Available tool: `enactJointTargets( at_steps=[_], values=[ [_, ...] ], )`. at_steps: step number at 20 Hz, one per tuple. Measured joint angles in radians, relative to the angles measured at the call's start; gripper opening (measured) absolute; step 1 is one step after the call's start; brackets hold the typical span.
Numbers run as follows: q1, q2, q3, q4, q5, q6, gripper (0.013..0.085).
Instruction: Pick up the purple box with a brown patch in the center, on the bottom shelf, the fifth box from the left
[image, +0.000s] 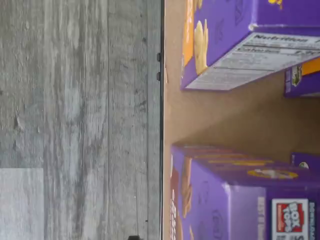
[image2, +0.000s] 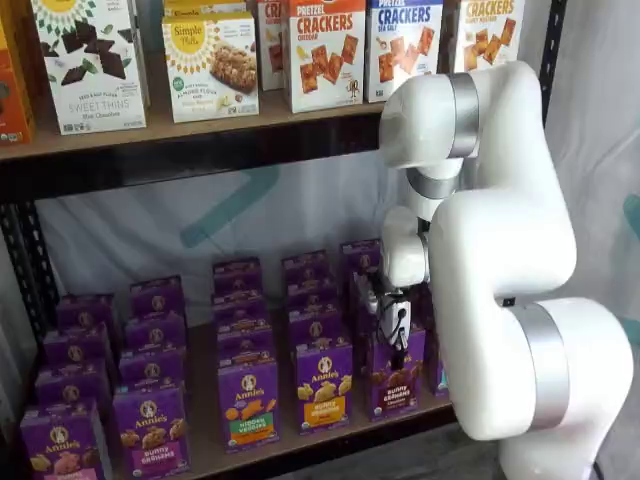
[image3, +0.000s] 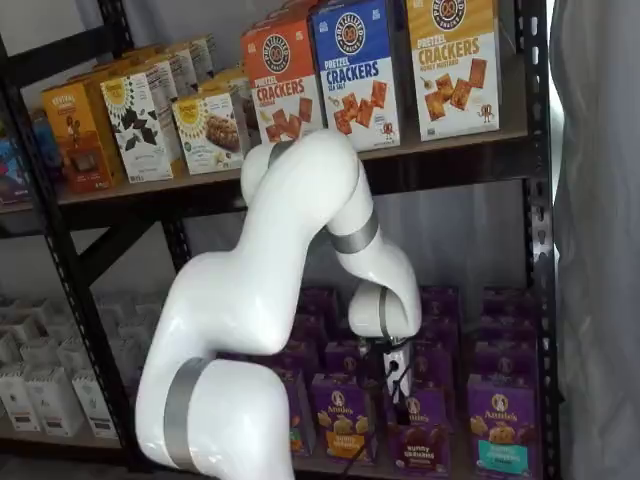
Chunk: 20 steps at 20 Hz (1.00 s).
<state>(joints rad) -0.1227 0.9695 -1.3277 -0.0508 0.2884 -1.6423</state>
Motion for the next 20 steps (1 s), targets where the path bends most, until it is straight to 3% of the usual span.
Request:
enactJointTargets(
  at_steps=[2,5,9,15,17,20],
  values=[
    [0.002,0.000,-0.001,0.015,0.006,-0.012,0.0770],
    [0.007,-0.002,0.000,0.023,0.010,-0.015,0.0730],
    [0.009,-0.004,0.004,0.014,0.006,-0.004,0.0610],
    [0.009,-0.006,0.011,0.019,-0.009,-0.009,0.0610],
    [0.008,-0.008,0.012,0.017,-0.006,-0.009,0.0530],
    [0.008,-0.009,0.013,0.021,-0.004,-0.012,0.0490]
  ],
)
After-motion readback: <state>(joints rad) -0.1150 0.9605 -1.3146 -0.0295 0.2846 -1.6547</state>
